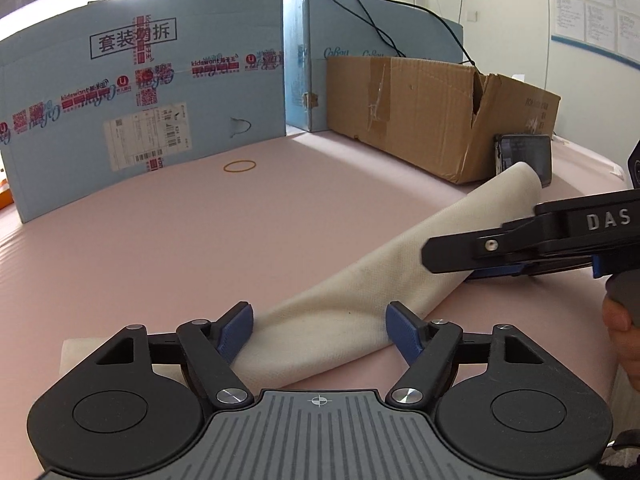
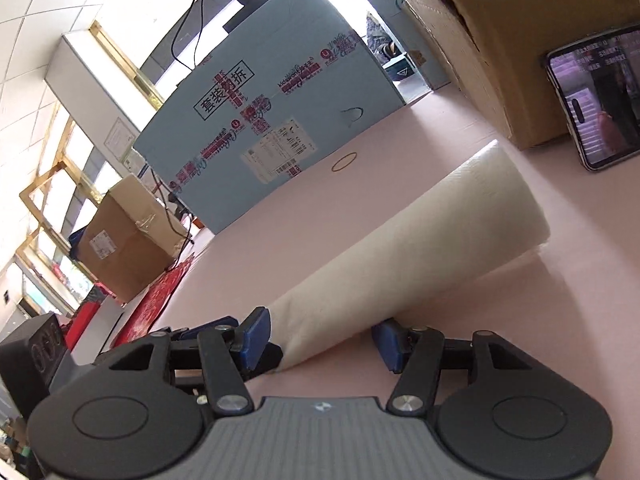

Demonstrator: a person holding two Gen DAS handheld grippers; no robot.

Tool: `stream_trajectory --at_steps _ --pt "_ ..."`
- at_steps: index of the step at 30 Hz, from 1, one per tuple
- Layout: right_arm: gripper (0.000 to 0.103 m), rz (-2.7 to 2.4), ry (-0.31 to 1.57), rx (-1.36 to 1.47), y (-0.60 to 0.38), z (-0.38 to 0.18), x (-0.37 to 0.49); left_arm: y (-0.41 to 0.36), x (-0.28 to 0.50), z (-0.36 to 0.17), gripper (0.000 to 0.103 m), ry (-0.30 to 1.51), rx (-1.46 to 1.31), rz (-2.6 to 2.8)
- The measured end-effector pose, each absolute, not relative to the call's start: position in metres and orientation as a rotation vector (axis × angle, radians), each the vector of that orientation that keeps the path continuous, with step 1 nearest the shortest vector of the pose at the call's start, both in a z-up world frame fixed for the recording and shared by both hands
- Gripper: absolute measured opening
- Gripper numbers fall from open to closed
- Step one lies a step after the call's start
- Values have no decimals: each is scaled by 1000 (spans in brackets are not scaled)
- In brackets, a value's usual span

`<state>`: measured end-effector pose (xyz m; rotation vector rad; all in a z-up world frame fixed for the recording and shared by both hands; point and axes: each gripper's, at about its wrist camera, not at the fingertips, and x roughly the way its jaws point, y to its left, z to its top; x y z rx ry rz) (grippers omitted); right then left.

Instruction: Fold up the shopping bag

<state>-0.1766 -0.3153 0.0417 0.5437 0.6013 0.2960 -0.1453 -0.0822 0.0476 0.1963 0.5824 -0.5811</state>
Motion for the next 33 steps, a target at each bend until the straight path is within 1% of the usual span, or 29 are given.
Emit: stream_trajectory --at_steps 2,6,7,12,14,16,18,20,23,25,28,33 --pt "44 245 589 464 -301 44 -176 -82 -145 48 76 583 197 -582" --pt "38 161 572 250 -276 47 -177 -81 -144 49 76 581 186 -590" --pt "35 151 569 202 -271 47 -177 -78 -146 50 76 572 181 -590" --pt "33 128 564 48 -258 48 -179 -51 -165 61 76 478 161 -593" --pt "32 113 549 -51 -245 48 -180 -45 -167 58 75 488 204 -556" --pt "30 88 518 -206 -226 47 -184 -41 -163 51 75 537 227 -525" --pt "27 65 470 -423 -201 42 -194 -35 -160 47 75 565 209 -544" --pt "19 75 411 -592 -181 36 -203 -32 -157 46 77 571 189 -558" --pt "14 167 337 -750 -164 32 -216 -28 -156 46 79 574 166 -578" --pt "13 232 308 -855 -159 27 -221 -27 -156 46 80 572 160 -582" --pt "12 255 287 -903 -158 25 -221 -23 -155 46 80 571 124 -593" --pt "11 289 202 -970 -155 27 -229 -18 -153 46 81 573 87 -606"
